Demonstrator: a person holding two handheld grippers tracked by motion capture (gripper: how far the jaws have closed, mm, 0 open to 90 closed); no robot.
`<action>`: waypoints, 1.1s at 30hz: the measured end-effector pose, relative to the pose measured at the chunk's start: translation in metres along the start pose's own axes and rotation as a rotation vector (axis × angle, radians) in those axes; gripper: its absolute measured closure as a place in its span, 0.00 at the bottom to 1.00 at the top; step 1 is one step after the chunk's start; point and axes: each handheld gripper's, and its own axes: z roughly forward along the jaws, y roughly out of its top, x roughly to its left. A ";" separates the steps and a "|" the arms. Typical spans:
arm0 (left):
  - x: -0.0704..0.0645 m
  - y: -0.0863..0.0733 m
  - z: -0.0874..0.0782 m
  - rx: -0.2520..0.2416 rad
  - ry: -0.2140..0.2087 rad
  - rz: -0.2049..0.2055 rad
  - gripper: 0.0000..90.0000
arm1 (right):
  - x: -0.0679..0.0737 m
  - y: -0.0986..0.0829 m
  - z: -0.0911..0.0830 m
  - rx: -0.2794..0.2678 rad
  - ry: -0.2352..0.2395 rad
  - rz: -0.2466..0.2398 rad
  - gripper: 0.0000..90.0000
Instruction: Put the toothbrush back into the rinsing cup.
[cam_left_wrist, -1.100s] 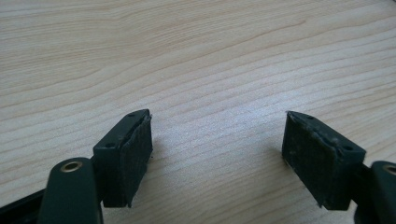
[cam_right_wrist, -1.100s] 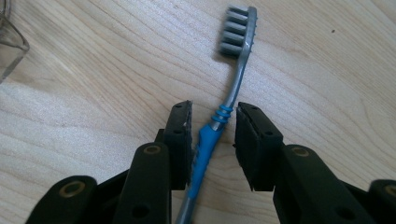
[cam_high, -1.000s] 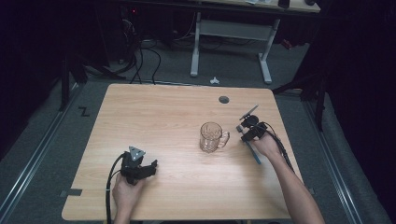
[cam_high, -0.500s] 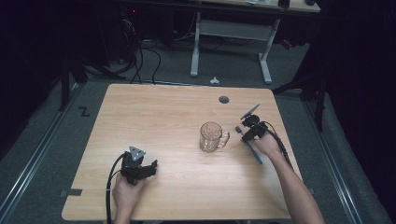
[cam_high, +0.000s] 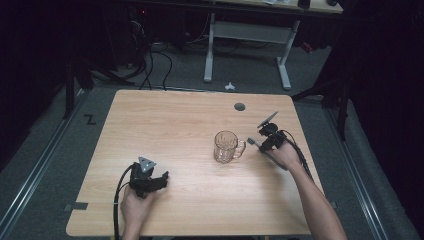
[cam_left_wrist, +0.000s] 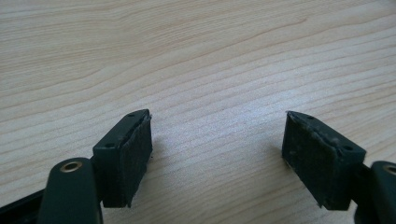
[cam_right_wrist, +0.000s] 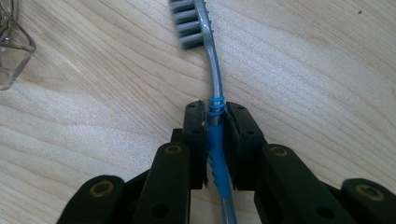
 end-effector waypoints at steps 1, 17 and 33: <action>0.000 0.000 0.000 0.000 0.000 0.000 0.28 | 0.000 0.000 0.000 0.000 0.000 0.000 0.88; 0.000 0.000 0.000 0.000 0.000 0.000 0.28 | 0.008 -0.003 -0.015 -0.081 0.001 -0.035 0.89; 0.000 0.000 0.000 0.000 0.000 0.000 0.28 | 0.013 -0.012 -0.042 -0.213 0.058 -0.031 0.89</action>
